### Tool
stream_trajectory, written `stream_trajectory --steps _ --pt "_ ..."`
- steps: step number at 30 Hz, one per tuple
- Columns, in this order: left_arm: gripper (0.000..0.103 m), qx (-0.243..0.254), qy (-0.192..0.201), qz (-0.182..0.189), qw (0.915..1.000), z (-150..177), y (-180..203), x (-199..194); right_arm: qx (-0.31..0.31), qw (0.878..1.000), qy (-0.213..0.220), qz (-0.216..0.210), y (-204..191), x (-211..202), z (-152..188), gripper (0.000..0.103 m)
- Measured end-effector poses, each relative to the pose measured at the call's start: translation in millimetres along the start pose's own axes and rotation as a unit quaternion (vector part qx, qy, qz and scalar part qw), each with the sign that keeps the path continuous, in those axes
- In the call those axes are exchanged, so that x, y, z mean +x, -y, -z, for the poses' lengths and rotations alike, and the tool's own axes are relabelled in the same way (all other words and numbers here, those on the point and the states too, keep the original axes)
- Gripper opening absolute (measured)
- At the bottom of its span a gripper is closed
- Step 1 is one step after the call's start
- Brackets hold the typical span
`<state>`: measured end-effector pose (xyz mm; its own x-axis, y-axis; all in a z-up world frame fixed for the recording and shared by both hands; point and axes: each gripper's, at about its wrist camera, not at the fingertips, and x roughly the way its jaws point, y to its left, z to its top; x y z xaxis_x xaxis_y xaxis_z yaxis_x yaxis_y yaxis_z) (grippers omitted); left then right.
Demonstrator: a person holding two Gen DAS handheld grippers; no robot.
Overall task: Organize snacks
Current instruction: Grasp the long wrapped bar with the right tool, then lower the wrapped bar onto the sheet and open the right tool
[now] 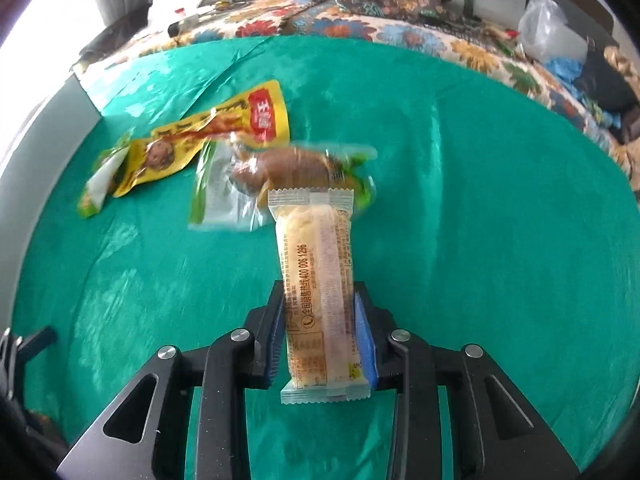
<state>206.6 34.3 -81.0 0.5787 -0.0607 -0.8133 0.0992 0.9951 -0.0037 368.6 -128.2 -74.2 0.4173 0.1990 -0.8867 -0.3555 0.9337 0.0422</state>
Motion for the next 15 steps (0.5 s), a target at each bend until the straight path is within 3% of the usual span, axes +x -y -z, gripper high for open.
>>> stream_trajectory --steps 11,12,15 --pt "0.103 0.000 0.000 0.000 1.0000 0 0 0 0.038 0.999 -0.022 0.019 33 -71 112 0.035" --pt "0.103 0.000 0.000 0.000 1.0000 0 0 0 0.039 0.999 -0.014 0.030 36 -71 123 0.038" --pt "0.103 0.000 0.000 0.000 1.0000 0 0 0 0.038 0.998 0.032 0.045 36 -67 146 0.069"
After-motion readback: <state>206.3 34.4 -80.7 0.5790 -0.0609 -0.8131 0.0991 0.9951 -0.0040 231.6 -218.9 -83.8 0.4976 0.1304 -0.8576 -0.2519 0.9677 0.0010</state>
